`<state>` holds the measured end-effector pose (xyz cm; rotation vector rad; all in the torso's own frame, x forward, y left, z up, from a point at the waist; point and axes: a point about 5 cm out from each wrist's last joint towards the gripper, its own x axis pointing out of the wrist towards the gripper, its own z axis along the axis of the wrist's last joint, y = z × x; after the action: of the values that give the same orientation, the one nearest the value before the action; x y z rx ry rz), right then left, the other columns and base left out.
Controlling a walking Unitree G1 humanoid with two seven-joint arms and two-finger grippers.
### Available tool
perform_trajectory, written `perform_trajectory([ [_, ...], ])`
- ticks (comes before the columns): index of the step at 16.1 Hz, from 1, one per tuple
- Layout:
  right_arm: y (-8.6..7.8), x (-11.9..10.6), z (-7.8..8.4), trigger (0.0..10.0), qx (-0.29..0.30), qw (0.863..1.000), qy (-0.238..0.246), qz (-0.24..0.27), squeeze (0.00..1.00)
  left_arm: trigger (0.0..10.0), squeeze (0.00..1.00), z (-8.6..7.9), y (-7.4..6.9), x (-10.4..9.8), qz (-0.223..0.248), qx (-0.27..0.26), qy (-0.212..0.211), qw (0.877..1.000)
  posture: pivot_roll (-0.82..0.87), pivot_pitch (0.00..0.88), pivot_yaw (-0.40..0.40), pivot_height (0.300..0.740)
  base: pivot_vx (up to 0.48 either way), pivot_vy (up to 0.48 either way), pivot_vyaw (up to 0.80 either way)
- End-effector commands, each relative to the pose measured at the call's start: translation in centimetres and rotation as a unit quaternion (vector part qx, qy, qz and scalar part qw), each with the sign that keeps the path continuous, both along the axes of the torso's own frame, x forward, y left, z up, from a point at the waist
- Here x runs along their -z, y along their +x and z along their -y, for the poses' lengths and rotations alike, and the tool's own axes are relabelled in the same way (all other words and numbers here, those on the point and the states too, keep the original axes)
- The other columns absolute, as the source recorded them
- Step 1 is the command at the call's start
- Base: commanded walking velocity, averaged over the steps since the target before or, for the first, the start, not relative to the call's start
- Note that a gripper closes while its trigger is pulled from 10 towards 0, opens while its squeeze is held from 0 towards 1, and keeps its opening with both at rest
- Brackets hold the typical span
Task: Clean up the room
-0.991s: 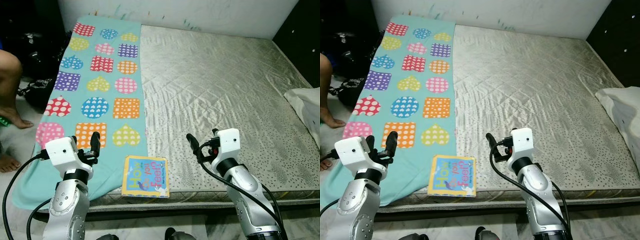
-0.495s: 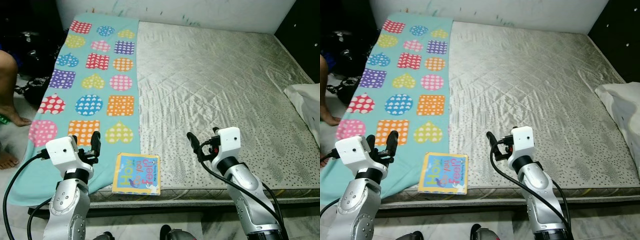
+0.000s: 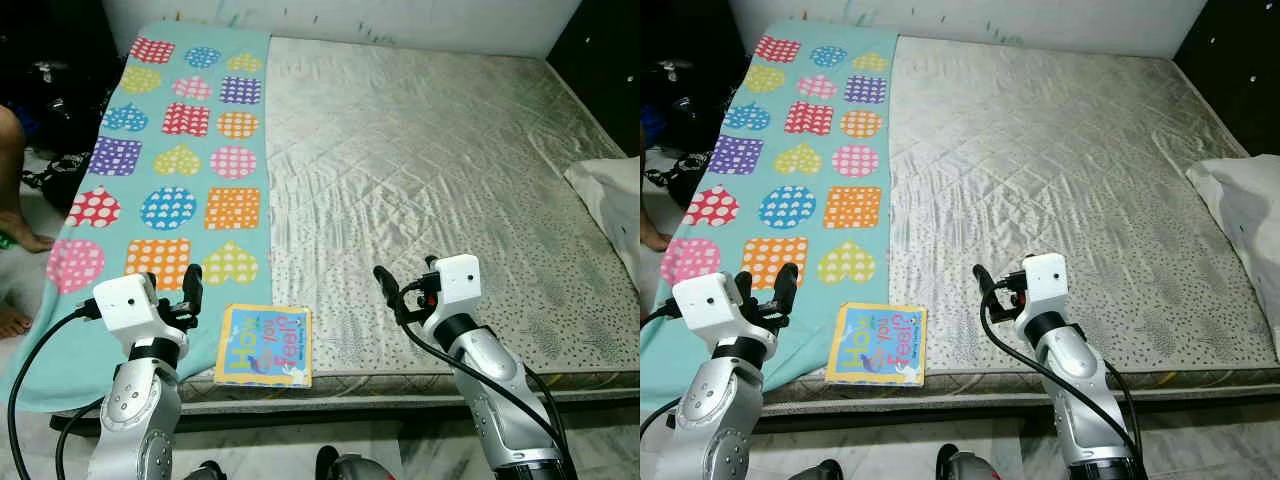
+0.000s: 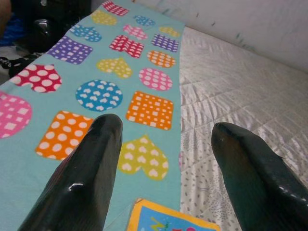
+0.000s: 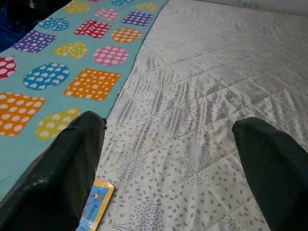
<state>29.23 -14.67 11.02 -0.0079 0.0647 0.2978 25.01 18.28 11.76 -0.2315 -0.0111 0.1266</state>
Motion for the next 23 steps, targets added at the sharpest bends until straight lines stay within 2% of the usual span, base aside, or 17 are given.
perform_trajectory([
  [1, -0.21, 0.04, 0.37, 10.0, 0.003, 1.000, 0.000, -0.003, 0.00, 10.0, 0.00, 0.11, -0.22, -0.05, -0.003, -0.001, -0.003, 1.000, -0.10, 0.208, -0.095, 0.740, 0.000, 0.000, 0.00],
  [4, -0.20, 0.05, 0.36, 10.0, 0.001, 1.000, 0.001, -0.004, 0.00, 10.0, 0.00, 0.11, -0.23, -0.01, -0.004, -0.002, -0.005, 1.000, -0.10, 0.206, -0.097, 0.736, 0.000, 0.000, 0.00],
  [16, -0.24, 0.13, 0.12, 10.0, -0.014, 1.000, 0.003, -0.004, 0.00, 10.0, 0.00, 0.17, -0.21, 0.10, -0.004, 0.000, -0.005, 1.000, -0.10, 0.193, -0.096, 0.597, 0.000, 0.000, 0.00],
  [23, 0.23, -0.04, -0.02, 10.0, -0.022, 1.000, -0.001, -0.002, 0.00, 10.0, 0.00, -0.04, -0.31, -0.41, 0.006, -0.013, 0.006, 1.000, -0.10, 0.200, -0.097, 0.597, 0.000, 0.000, 0.00],
])
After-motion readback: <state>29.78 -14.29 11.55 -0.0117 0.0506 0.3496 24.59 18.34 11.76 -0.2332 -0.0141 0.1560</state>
